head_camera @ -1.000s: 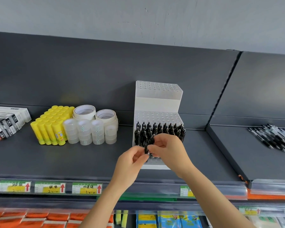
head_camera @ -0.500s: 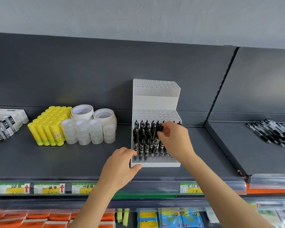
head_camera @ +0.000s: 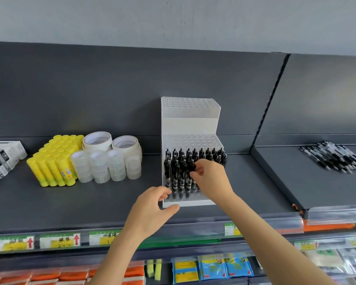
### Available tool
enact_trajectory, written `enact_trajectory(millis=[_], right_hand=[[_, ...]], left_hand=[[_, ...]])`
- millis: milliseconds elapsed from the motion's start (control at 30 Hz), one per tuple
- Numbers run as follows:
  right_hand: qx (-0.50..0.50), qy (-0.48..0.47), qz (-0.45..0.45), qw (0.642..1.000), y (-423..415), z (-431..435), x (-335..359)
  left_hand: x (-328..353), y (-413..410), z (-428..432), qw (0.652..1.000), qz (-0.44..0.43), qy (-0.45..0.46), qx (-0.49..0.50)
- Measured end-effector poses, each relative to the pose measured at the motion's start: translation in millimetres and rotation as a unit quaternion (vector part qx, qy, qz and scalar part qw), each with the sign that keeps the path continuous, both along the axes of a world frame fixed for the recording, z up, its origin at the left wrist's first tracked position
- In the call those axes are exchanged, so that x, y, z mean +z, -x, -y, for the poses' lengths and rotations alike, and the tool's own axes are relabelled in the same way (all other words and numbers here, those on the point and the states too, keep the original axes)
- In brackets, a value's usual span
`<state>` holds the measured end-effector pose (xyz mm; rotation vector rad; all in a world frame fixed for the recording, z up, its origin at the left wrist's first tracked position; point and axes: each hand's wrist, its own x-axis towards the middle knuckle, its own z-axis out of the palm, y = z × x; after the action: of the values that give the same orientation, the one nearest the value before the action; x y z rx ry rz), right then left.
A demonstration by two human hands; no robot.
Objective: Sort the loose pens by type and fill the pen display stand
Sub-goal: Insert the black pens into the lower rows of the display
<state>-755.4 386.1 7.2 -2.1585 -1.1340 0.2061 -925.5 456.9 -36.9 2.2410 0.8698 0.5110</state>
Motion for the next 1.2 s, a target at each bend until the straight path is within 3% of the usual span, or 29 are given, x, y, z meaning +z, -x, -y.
enact_trajectory(millis=[300, 567, 700, 1200], right_hand=[[-0.088, 0.084, 0.007, 0.993, -9, 78, -20], [-0.166, 0.144, 0.016, 0.976, -48, 194, -31], [-0.202, 0.142, 0.012, 0.969, -81, 259, -35], [-0.328, 0.132, -0.012, 0.935, -245, 532, -35]], left_hand=[[-4, -26, 16, 0.994, 0.027, 0.039, -0.097], [5, -103, 85, 0.966, -0.055, -0.073, -0.242], [11, -155, 130, 0.952, -0.063, -0.115, -0.277], [11, -379, 376, 0.922, -0.055, -0.085, -0.375]])
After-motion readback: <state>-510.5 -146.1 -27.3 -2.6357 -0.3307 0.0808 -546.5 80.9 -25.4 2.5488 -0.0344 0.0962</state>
